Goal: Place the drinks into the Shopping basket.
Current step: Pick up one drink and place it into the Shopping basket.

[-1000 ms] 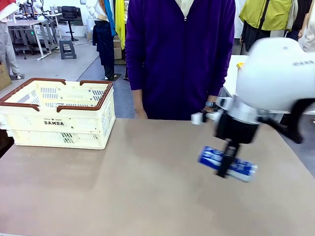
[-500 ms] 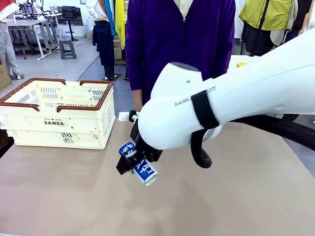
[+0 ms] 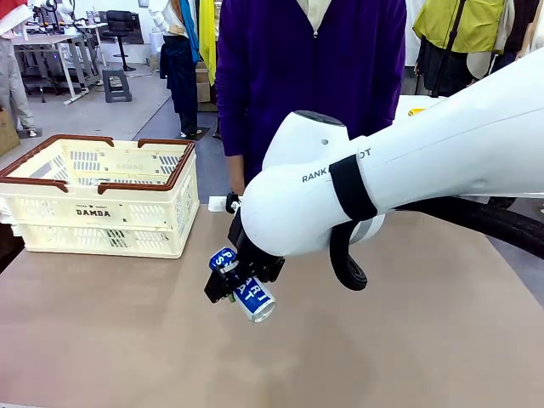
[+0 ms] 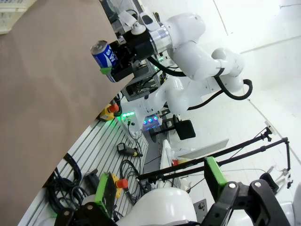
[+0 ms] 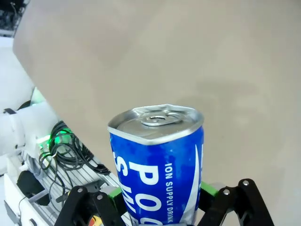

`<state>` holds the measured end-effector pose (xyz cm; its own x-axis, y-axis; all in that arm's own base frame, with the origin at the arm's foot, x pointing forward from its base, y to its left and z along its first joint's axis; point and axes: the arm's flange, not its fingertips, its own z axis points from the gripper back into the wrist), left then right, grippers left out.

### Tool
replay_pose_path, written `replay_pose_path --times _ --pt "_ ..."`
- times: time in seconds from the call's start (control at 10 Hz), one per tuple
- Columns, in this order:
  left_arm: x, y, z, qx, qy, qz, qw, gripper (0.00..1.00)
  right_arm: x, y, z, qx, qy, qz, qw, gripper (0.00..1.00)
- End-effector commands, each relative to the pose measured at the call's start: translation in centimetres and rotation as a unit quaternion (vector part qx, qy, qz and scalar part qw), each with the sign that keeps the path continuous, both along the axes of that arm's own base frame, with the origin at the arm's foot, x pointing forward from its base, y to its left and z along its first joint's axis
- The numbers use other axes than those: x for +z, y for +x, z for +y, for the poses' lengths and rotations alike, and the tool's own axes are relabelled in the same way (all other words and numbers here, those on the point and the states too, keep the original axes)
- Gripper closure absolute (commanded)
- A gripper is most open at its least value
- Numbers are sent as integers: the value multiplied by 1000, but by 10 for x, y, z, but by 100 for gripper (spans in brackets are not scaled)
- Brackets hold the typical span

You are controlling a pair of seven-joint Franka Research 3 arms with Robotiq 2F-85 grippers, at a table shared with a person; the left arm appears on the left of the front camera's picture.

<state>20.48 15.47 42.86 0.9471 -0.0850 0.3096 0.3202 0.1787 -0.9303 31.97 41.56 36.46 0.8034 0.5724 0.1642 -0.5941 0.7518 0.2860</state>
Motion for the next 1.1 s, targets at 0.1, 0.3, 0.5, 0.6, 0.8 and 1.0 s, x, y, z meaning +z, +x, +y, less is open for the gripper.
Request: replay_pose_path --times 0.1,0.3,0.5,0.6,0.8,1.0 --pt "2 -1 0 -2 -13 -10 1000 0 -40 46 28 -49 -9 34 998 100" --pt "2 -1 0 -2 -13 -10 1000 0 -61 60 36 -72 -20 47 996 100" --pt "2 -1 0 -2 -13 -10 1000 0 -72 63 40 -80 -42 56 994 100" --pt "2 -1 0 -2 -13 -10 1000 0 -75 65 39 -82 -44 61 994 100" --pt "2 -1 0 -2 -13 -10 1000 0 -87 65 38 -77 -53 62 994 69" --pt "2 -1 0 -2 -13 -10 1000 0 -92 65 39 -78 -60 61 993 0"
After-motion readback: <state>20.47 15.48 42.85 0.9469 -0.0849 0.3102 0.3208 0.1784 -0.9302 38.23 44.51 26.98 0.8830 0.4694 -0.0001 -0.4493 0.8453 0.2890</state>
